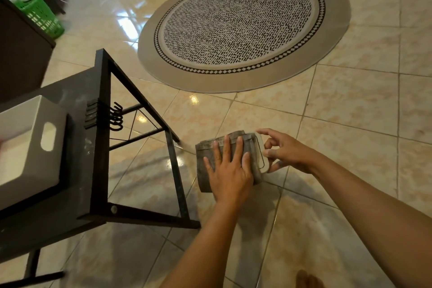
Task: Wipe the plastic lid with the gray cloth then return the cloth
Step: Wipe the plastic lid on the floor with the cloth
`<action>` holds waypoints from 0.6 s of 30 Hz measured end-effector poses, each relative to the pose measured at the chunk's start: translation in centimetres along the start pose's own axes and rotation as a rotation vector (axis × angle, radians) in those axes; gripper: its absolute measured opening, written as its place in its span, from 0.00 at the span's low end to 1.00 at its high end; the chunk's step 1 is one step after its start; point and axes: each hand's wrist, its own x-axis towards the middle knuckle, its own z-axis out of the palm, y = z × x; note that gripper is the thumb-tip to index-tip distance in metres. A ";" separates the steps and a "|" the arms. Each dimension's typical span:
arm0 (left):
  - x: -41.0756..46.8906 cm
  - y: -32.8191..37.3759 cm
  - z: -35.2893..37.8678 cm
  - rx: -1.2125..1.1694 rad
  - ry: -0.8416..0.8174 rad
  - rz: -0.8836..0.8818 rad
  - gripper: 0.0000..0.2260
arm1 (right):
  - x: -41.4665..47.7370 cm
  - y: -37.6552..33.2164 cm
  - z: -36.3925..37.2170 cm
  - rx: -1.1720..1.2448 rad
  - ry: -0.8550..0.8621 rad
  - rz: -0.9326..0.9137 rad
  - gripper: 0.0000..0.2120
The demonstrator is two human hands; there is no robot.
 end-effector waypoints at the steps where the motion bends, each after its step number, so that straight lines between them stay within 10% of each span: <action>1: -0.2 -0.5 0.1 0.017 0.015 -0.007 0.24 | -0.1 0.0 0.0 0.001 -0.002 0.002 0.31; 18: 1.4 0.5 0.6 0.089 0.000 -0.001 0.28 | 0.2 0.2 0.0 0.015 -0.015 -0.014 0.31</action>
